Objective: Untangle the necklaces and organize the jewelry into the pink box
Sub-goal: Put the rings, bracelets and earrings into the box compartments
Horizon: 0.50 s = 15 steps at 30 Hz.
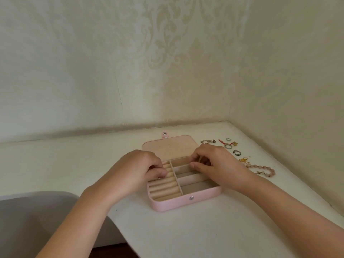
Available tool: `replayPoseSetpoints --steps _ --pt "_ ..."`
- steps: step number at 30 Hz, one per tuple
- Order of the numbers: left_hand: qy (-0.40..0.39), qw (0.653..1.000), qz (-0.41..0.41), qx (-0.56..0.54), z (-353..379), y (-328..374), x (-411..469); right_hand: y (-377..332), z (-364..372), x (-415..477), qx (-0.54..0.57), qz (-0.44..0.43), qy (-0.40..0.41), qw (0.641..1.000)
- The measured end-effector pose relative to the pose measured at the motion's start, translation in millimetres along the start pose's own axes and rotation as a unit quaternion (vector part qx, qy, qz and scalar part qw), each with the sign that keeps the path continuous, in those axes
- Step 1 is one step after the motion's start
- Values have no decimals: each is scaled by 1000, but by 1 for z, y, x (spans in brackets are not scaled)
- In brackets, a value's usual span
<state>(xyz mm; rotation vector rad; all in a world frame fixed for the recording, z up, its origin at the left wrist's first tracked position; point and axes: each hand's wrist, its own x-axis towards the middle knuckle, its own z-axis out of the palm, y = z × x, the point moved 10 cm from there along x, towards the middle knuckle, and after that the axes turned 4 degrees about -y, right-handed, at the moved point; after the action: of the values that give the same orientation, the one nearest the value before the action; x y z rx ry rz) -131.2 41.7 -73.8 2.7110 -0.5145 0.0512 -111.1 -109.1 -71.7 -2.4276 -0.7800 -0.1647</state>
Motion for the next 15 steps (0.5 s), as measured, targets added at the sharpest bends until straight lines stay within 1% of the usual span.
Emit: replayPoseSetpoints --steps 3,6,9,12,15 --pt "-59 997 -25 37 6 2 8 -1 -1 -1 3 1 0 1000" --pt "-97 993 -51 46 6 6 15 0 0 -1 3 -1 -3 1000" --pt "-142 987 -59 50 9 9 18 1 0 -1 7 1 -11 1000" --pt "-201 977 -62 43 11 10 22 2 2 0 -1 -4 -16 1000" --pt "-245 966 -77 14 14 7 30 2 1 0 -2 -9 -14 1000"
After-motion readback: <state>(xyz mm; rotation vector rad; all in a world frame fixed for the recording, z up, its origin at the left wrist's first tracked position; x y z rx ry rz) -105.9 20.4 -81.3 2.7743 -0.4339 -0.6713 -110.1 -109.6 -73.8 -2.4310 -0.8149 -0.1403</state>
